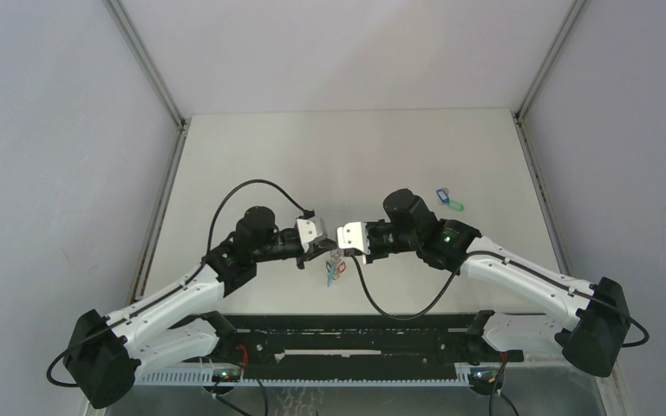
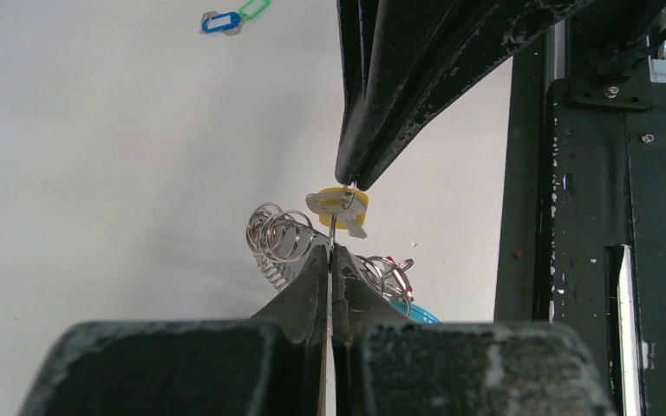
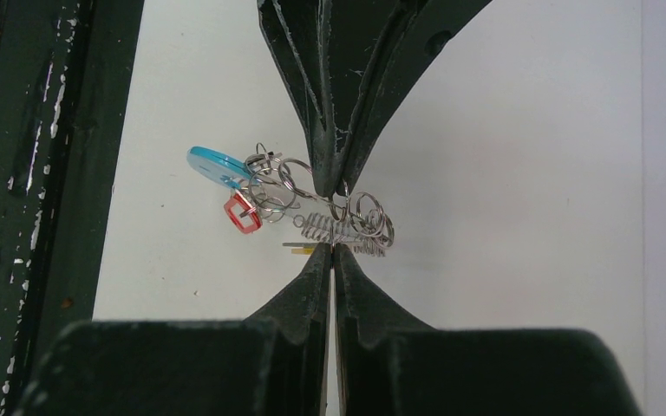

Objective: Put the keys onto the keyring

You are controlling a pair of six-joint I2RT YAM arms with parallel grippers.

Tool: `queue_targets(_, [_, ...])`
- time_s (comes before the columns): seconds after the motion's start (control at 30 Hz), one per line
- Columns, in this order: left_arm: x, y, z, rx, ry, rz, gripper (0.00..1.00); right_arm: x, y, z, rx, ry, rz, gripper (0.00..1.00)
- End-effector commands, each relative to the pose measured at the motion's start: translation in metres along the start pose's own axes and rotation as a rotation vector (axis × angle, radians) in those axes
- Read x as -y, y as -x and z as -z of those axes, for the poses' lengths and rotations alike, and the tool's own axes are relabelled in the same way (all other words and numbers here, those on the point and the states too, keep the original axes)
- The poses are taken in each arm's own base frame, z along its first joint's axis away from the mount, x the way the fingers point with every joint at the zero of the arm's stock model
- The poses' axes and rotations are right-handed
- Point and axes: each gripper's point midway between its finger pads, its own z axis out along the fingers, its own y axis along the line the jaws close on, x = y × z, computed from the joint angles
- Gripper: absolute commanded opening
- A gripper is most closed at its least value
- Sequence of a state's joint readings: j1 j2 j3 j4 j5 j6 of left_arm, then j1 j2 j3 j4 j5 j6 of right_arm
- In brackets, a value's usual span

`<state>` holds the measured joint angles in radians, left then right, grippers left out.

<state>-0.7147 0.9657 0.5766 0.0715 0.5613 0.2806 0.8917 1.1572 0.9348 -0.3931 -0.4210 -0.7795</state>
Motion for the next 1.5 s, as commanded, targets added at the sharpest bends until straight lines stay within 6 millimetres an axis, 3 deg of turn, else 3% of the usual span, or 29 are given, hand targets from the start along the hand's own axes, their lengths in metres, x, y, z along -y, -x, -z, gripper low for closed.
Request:
queue_targets(0.0, [-0.0045, 0.0267, 0.0036, 0.069, 0.004, -0.052, 0.00, 0.0143, 0.0170, 0.0059, 0.045, -0.053, 0.015, 0.00])
queue_targets(0.53, [-0.0024, 0.0262, 0.0020, 0.066, -0.014, -0.051, 0.00, 0.0193, 0.0175, 0.0021, 0.050, -0.067, 0.023, 0.00])
queue_targets(1.47, [-0.0030, 0.0263, 0.0024, 0.065, -0.010, -0.052, 0.00, 0.0106, 0.0204, 0.0023, 0.055, -0.015, 0.018, 0.00])
